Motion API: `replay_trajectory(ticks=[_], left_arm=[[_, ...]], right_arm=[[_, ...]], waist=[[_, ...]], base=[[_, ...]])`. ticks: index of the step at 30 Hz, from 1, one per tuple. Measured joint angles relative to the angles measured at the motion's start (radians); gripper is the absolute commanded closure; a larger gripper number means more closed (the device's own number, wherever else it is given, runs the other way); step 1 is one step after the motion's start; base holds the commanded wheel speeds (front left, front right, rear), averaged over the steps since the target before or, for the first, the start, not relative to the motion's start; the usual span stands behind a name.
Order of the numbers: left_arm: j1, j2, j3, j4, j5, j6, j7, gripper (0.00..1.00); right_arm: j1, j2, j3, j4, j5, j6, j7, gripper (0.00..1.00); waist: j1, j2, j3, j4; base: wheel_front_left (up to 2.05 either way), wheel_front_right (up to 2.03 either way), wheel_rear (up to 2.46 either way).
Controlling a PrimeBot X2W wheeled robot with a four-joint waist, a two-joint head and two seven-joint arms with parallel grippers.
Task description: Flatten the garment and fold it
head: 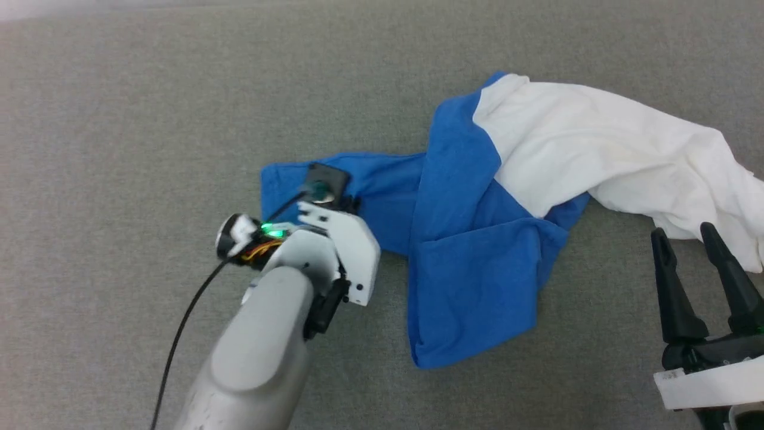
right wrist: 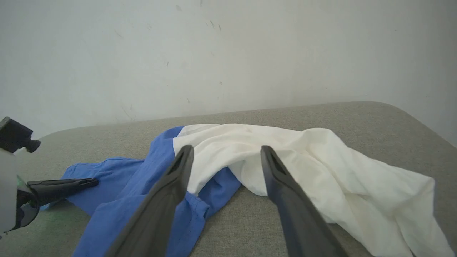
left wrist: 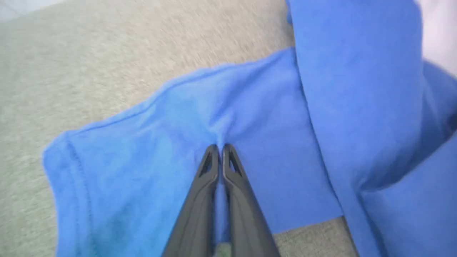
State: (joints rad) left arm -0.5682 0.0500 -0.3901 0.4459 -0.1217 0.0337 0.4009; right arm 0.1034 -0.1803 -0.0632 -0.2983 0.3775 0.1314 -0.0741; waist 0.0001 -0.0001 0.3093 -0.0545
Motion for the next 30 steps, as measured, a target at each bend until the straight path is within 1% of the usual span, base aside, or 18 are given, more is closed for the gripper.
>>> replay_trajectory(ticks=[2,4,7,11,13,14,15,16,17,19,21,23,26,28,30], left_arm=[[0.046,0.000,0.042,-0.072,-0.080,0.029,-0.061,1.00],[0.095,0.000,0.072,-0.167,-0.138,0.054,-0.094,1.00],[0.191,0.010,0.132,-0.336,-0.172,0.107,-0.108,1.00],[0.385,0.099,0.262,-0.550,-0.178,0.204,-0.102,1.00],[0.496,0.127,0.308,-0.622,-0.179,0.234,-0.099,1.00],[0.547,0.135,0.318,-0.643,-0.181,0.238,-0.098,0.94],[0.590,0.134,0.323,-0.657,-0.188,0.241,-0.103,0.62],[0.624,0.127,0.322,-0.662,-0.196,0.241,-0.113,0.20],[0.648,0.115,0.317,-0.662,-0.203,0.241,-0.127,0.00],[0.668,0.086,0.301,-0.653,-0.211,0.238,-0.174,0.00],[0.667,0.057,0.290,-0.644,-0.222,0.234,-0.251,0.00],[0.656,0.036,0.276,-0.647,-0.221,0.230,-0.370,0.00],[0.613,0.015,0.272,-0.677,-0.219,0.227,-0.603,0.00],[0.592,0.012,0.273,-0.700,-0.188,0.236,-0.651,0.00],[0.583,0.009,0.273,-0.733,-0.155,0.251,-0.657,0.00]], right_arm=[[0.000,0.008,0.003,0.002,-0.003,0.000,0.000,0.00],[0.002,0.017,0.004,0.006,-0.009,0.000,0.001,0.00],[0.010,0.029,0.004,0.007,-0.021,0.000,0.003,0.00],[0.026,0.040,0.006,0.007,-0.026,0.000,0.005,0.00],[0.029,0.044,0.007,0.008,-0.028,0.000,0.010,0.00],[0.031,0.046,0.006,0.009,-0.031,0.000,0.012,0.00],[0.033,0.047,0.004,0.010,-0.034,0.000,0.012,0.00],[0.036,0.049,0.004,0.012,-0.034,0.000,0.012,0.00],[0.038,0.049,0.005,0.013,-0.034,0.000,0.012,0.00],[0.041,0.048,0.009,0.017,-0.035,0.000,0.013,0.00],[0.041,0.048,0.019,0.018,-0.035,0.000,0.014,0.00],[0.041,0.047,0.026,0.019,-0.035,0.000,0.021,0.00],[0.041,0.036,0.030,0.019,-0.038,0.000,0.026,0.00],[0.041,0.013,0.042,0.015,-0.049,0.000,0.037,0.00],[0.037,-0.018,0.081,0.008,-0.048,0.000,0.059,0.00]], waist=[[0.0000,0.0000,-0.016,0.007],[0.0000,0.0000,-0.034,0.015],[-0.0002,0.0000,-0.057,0.032],[-0.0001,0.0000,-0.079,0.060],[-0.0003,0.0000,-0.088,0.073],[-0.0002,0.0000,-0.092,0.079],[-0.0002,0.0000,-0.095,0.085],[-0.0003,0.0001,-0.097,0.091],[-0.0003,0.0001,-0.099,0.097],[-0.0002,0.0001,-0.101,0.108],[-0.0002,0.0002,-0.103,0.116],[-0.0002,0.0002,-0.106,0.123],[-0.0003,0.0002,-0.107,0.131],[-0.0003,0.0002,-0.102,0.134],[-0.0002,0.0002,-0.093,0.136]], base=[[0.00,0.00,0.00],[0.00,0.00,0.00],[0.00,0.00,0.00],[0.00,0.00,0.00],[0.00,0.00,0.00],[0.00,0.00,0.00],[0.00,0.00,0.00],[0.00,0.00,0.00],[0.00,0.00,0.00],[0.00,0.00,0.00],[0.00,0.00,0.00],[0.00,0.00,0.00],[0.00,0.00,0.00],[0.00,0.00,0.00],[0.00,0.00,0.00]])
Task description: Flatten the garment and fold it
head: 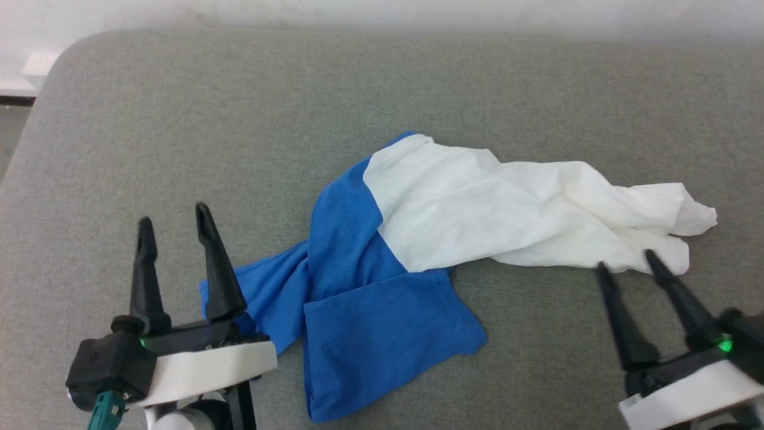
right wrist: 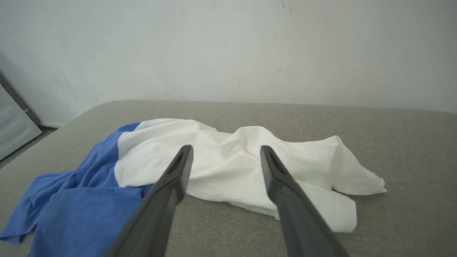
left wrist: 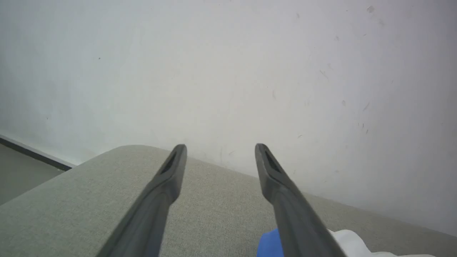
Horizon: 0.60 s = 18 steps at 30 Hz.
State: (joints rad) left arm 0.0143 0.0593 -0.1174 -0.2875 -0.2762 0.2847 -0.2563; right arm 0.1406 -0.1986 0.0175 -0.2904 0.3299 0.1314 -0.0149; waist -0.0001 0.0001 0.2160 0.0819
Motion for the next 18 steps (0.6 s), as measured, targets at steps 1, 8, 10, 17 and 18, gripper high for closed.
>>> replay_trajectory(ticks=[1,8,10,17,18], left_arm=[[-0.002,-0.002,-0.001,-0.023,0.023,0.008,-0.001,0.00],[-0.001,-0.005,-0.044,-0.066,0.055,0.058,-0.001,0.00],[-0.001,-0.006,-0.061,-0.071,0.045,0.076,-0.001,0.00],[-0.009,-0.007,-0.113,-0.073,0.029,0.105,-0.001,0.00],[-0.014,-0.007,-0.117,-0.073,0.028,0.107,-0.001,0.00]], right_arm=[[-0.007,-0.025,0.032,-0.004,0.001,0.000,0.017,0.00],[-0.125,-0.229,0.269,-0.001,0.023,0.000,0.236,0.00],[-0.168,-0.261,0.342,0.018,0.023,0.000,0.302,0.00],[-0.325,-0.297,0.584,0.135,0.021,0.000,0.394,0.00],[-0.342,-0.300,0.613,0.162,0.014,0.000,0.404,0.00]], waist=[[0.0000,0.0000,0.005,0.001],[0.0001,0.0000,0.039,0.019],[0.0001,0.0000,0.044,0.028],[0.0001,0.0000,0.061,0.071],[0.0001,-0.0001,0.063,0.078]], base=[[0.00,0.00,0.00],[0.00,0.00,0.00],[0.00,0.00,0.00],[0.00,0.00,0.00],[0.00,0.00,0.00]])
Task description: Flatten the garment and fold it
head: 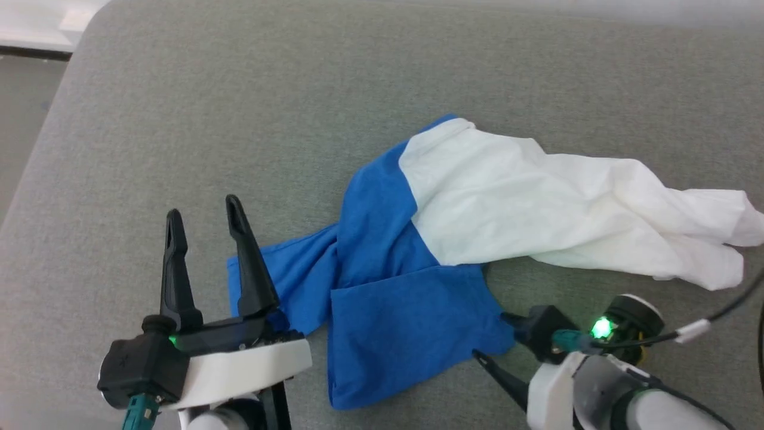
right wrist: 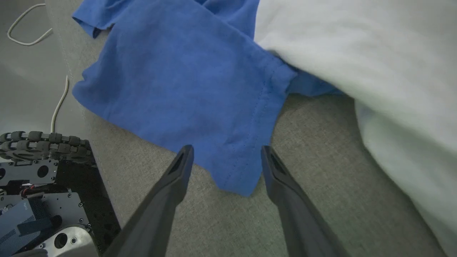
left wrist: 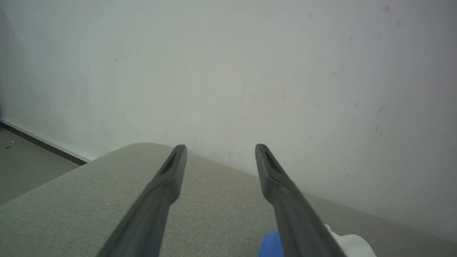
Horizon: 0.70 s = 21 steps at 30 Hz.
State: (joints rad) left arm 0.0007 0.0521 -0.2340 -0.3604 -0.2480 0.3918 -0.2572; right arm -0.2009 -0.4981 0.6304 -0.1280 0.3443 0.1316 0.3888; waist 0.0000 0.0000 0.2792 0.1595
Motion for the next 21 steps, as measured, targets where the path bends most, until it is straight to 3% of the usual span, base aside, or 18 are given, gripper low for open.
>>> replay_trajectory(ticks=[7,8,10,17,21], left_arm=[[-0.008,0.000,-0.020,0.002,-0.006,0.015,0.000,0.00],[-0.008,0.000,-0.022,0.002,-0.006,0.015,0.000,0.00],[-0.008,0.000,-0.024,0.005,-0.007,0.017,0.000,0.00],[-0.009,0.000,-0.017,0.018,-0.009,0.020,0.000,0.00],[-0.009,0.000,0.001,0.026,-0.009,0.012,0.000,0.00]], right_arm=[[-0.107,0.004,0.124,0.157,-0.029,0.000,0.006,0.00],[-0.119,0.008,0.133,0.172,-0.029,0.000,0.001,0.47],[-0.143,0.009,0.161,0.193,-0.031,0.000,-0.007,1.00],[-0.174,0.026,0.177,0.234,-0.013,0.000,-0.084,1.00],[-0.195,0.038,0.098,0.190,0.052,0.000,-0.132,1.00]], waist=[[0.0000,0.0000,0.020,0.040],[0.0000,0.0000,0.023,0.043],[0.0000,0.0000,0.026,0.049],[0.0000,0.0000,0.012,0.037],[0.0000,0.0000,-0.008,0.017]], base=[[0.00,0.00,0.00],[0.00,0.00,0.00],[0.00,0.00,0.00],[0.00,0.00,0.00],[0.00,0.00,0.00]])
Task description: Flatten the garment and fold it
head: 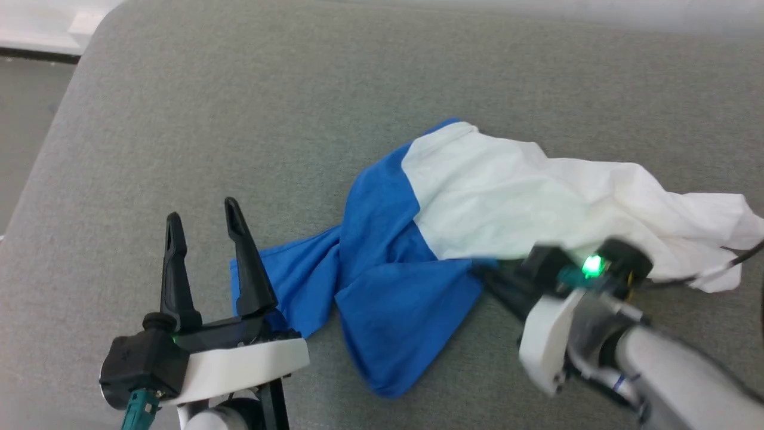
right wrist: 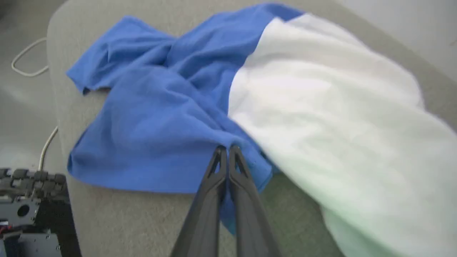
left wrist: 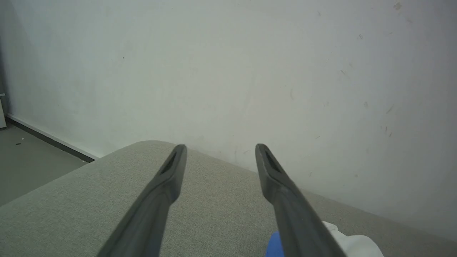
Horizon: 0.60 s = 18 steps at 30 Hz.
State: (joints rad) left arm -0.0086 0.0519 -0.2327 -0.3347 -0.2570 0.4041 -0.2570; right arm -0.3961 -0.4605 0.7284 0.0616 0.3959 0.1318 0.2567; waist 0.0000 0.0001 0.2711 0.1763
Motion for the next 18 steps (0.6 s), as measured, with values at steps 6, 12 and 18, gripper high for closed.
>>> replay_trajectory(ticks=[6,12,18], left_arm=[[0.002,0.000,0.024,0.015,0.000,-0.027,0.000,0.00],[0.006,0.000,0.035,0.029,0.000,-0.052,0.000,0.00],[0.016,-0.001,0.044,0.034,0.000,-0.068,0.000,0.00]], right_arm=[[-0.097,0.000,-0.284,-0.110,0.089,0.000,-0.014,1.00],[-0.096,-0.082,-0.722,-0.144,0.067,0.000,0.007,1.00],[0.147,-0.085,-1.190,-0.113,-0.048,0.000,0.031,1.00]], waist=[[0.0000,0.0000,-0.033,-0.046],[0.0000,0.0000,-0.061,-0.091],[-0.0001,0.0000,-0.074,-0.118]], base=[[0.00,0.00,0.00],[0.00,0.00,0.00],[0.00,0.00,0.00]])
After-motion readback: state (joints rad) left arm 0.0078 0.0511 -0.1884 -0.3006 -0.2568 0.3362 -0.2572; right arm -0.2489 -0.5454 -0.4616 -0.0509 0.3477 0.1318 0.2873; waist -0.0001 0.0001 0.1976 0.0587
